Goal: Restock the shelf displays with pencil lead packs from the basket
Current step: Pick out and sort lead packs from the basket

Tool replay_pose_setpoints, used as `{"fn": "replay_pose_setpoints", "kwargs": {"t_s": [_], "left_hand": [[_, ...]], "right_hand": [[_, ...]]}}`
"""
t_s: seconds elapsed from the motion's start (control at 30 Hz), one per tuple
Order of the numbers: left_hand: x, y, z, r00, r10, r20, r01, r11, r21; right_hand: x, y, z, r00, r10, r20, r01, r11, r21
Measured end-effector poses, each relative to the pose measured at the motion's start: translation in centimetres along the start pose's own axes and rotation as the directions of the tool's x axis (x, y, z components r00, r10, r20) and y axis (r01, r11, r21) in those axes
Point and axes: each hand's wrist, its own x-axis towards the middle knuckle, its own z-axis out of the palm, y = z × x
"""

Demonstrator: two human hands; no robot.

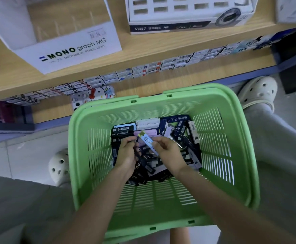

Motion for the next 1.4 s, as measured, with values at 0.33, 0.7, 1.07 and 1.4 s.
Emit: {"fn": "replay_pose_setpoints", "kwargs": {"t_s": [0.33,0.7,1.07,1.4], "left_hand": [[-2.8,1.6,-1.2,0.989,0.099,0.113,-0.121,0.97,0.209],[-1.7,2.0,-3.9,0.995,0.091,0.049,-0.102,0.943,0.317],[-1.4,1.8,-4.2,0.995,0.057,0.082,-0.081,0.944,0.321],[-3.0,0.5,-4.3,0.999,0.0,0.039,-0.011,0.96,0.28]], "right_hand": [[-1.6,0.8,0.6,0.979,-0.175,0.107,0.198,0.942,-0.272],[3.4,7.2,1.7,0.959,0.057,0.277,0.182,0.626,-0.758],[3.9,6.6,2.3,0.953,0.158,0.257,0.099,0.642,-0.76],[0.9,1.9,-0.9,0.981,0.073,0.182,0.004,0.922,-0.387]]}}
